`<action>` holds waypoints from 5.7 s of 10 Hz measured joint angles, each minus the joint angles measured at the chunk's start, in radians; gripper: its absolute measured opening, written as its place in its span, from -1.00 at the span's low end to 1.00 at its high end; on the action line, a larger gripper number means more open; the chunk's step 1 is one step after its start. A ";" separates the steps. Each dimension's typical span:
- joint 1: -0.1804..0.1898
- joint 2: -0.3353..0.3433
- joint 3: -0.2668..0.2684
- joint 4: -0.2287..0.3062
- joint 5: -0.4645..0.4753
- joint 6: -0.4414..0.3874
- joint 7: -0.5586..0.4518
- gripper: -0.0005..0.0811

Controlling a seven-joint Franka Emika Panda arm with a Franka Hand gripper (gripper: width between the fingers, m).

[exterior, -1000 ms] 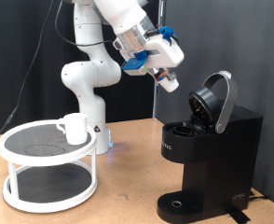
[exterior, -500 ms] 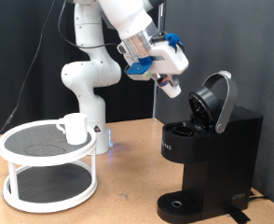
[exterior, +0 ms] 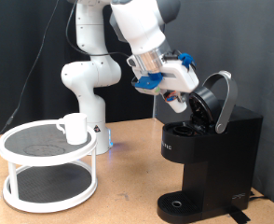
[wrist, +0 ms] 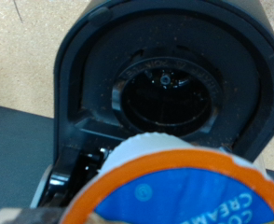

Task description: Make a cup of coffee with the keurig machine

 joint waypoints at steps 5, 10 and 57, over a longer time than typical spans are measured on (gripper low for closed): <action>0.000 0.048 0.031 -0.013 -0.002 0.041 0.000 -0.03; 0.000 0.062 0.046 -0.038 -0.002 0.056 0.000 -0.03; -0.106 -0.175 0.040 -0.186 0.229 0.090 -0.086 0.81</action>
